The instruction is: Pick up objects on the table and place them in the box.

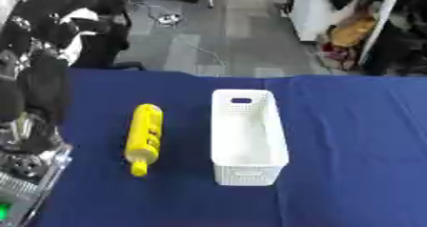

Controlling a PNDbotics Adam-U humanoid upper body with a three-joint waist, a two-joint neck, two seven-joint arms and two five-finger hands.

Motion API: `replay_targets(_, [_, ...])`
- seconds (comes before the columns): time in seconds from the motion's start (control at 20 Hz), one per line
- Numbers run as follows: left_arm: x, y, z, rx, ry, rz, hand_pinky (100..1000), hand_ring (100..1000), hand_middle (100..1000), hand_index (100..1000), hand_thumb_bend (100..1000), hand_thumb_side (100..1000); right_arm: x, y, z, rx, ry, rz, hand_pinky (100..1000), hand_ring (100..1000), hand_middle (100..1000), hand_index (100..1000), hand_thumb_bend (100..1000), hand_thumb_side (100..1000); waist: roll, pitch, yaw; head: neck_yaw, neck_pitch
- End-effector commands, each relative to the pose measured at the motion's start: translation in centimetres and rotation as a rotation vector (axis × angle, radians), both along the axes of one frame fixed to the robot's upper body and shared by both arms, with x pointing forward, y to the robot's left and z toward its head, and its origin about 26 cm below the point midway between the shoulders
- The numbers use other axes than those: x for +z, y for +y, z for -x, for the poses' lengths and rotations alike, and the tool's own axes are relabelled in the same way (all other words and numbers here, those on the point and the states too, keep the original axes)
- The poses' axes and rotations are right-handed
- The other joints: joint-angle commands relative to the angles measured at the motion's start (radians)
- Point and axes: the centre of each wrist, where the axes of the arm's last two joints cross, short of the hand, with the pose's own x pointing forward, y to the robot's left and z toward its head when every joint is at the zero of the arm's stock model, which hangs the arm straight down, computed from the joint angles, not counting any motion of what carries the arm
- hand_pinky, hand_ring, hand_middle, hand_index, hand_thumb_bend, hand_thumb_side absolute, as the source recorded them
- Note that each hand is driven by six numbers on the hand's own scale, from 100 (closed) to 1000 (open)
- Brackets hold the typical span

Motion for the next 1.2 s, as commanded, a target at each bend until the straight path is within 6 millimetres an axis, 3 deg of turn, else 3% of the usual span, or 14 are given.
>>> replay_targets(0.05, [0.8,0.4,0.3,0.007,-0.026,-0.021,629,758,819,851,536,995,1.0,-0.1,0.3,-0.001,-0.033,0.026,301,401,493,565,108,914,0.002,-0.011,0.0,0.008,-0.001])
replay_targets(0.6, [1.2,0.8,0.4,0.041,-0.027,-0.059,631,759,819,851,527,974,0.9,-0.1,0.3,-0.004,-0.032,0.017,301,401,493,566,106,914,0.001,-0.01,-0.01,-0.007,-0.004])
replay_targets(0.65, [1.7,1.2,0.4,0.069,-0.033,-0.102,637,762,822,847,527,936,0.9,-0.2,0.3,-0.007,-0.031,0.016,302,401,493,566,105,915,0.003,-0.012,-0.01,-0.007,-0.001])
replay_targets(1.2, [6.8,3.4,1.4,0.378,0.05,-0.833,661,774,829,850,494,988,0.4,-0.3,0.4,-0.011,0.006,0.044,302,401,492,566,110,913,0.027,-0.04,-0.009,-0.004,0.033])
